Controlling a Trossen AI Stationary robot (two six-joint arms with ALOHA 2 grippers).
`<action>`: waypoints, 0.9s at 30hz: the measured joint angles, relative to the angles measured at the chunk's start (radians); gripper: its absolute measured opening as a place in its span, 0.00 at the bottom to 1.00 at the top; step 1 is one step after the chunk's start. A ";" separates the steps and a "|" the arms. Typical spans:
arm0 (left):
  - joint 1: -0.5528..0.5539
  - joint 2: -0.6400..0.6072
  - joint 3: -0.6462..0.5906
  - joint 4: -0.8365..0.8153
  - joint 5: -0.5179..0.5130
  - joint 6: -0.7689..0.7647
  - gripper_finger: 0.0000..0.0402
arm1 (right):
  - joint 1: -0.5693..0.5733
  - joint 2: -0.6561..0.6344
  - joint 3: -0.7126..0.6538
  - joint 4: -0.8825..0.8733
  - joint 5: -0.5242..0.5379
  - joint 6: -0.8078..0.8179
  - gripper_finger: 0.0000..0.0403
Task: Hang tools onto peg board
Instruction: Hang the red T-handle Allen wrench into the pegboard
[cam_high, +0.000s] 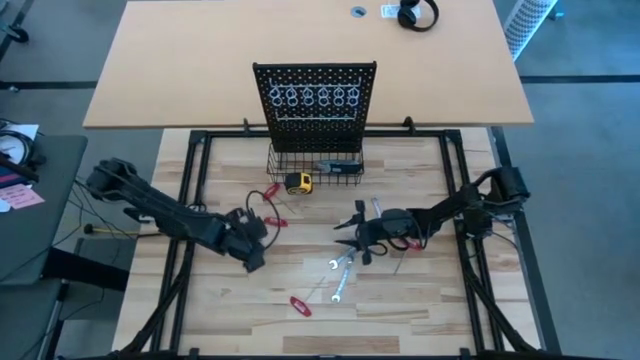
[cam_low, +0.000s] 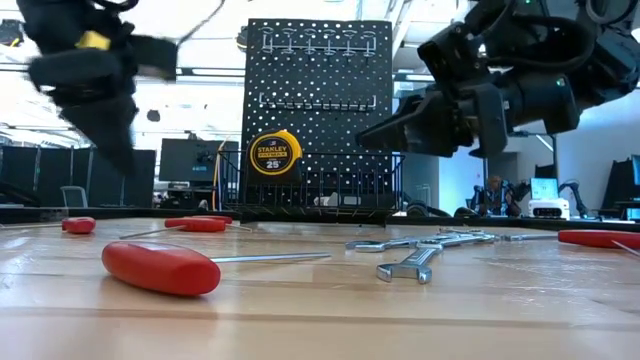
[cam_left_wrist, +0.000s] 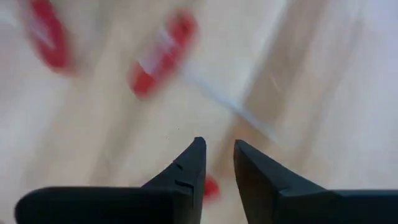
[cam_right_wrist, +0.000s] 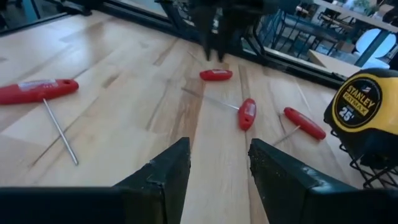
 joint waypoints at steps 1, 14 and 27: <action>0.000 0.005 0.000 -0.021 0.057 -0.023 0.21 | 0.001 0.000 0.000 0.001 0.000 0.001 0.44; -0.134 0.008 -0.090 -0.197 0.125 -0.305 0.46 | 0.008 0.000 0.001 -0.006 0.000 0.015 0.44; -0.086 0.000 -0.279 0.093 0.019 -0.261 0.08 | 0.008 0.000 0.001 -0.006 -0.001 0.025 0.44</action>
